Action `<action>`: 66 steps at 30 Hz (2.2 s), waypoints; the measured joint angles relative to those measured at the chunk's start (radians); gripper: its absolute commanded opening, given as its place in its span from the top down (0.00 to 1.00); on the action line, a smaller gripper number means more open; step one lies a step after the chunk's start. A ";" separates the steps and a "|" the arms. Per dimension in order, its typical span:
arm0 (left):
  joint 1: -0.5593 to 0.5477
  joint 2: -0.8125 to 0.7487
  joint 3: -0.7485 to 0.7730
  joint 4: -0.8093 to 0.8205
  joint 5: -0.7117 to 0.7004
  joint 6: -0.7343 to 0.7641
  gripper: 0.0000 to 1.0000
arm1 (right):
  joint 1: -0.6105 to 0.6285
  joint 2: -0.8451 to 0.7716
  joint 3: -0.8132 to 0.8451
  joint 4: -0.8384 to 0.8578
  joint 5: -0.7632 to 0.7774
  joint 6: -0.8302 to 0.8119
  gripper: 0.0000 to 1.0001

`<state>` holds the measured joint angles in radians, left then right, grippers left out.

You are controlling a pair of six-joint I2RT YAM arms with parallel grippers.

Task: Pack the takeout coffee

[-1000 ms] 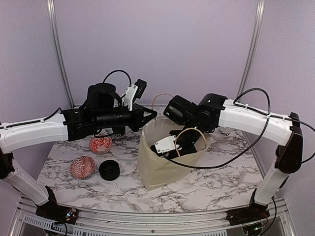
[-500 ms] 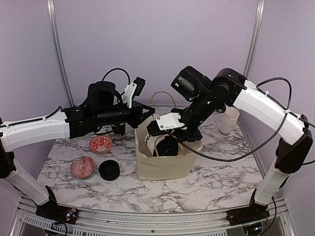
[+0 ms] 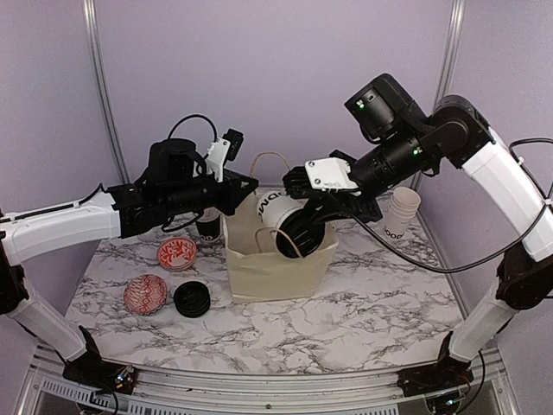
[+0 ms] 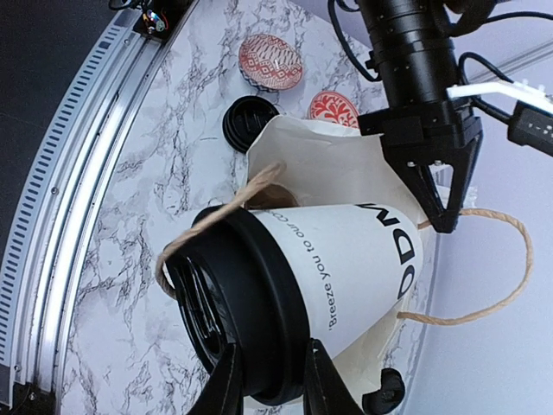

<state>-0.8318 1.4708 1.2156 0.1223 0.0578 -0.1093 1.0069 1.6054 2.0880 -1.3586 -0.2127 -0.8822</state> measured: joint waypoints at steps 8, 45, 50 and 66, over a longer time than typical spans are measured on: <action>0.031 0.000 0.000 0.000 -0.038 0.011 0.92 | -0.004 -0.113 0.051 0.026 0.091 0.026 0.97; 0.054 -0.171 0.100 -0.207 -0.029 0.110 0.34 | -0.697 0.048 -0.528 0.006 -0.423 0.143 0.99; 0.054 -0.138 0.105 -0.277 0.099 0.117 0.34 | -0.780 0.111 -0.528 0.002 -0.459 0.193 0.93; 0.018 -0.059 0.157 -0.330 0.227 0.127 0.29 | -0.921 0.264 -0.526 -0.005 -0.570 0.240 0.47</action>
<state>-0.8135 1.4120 1.3724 -0.2077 0.2852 0.0181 0.0864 1.8698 1.5616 -1.3636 -0.7822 -0.6418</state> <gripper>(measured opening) 0.704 0.456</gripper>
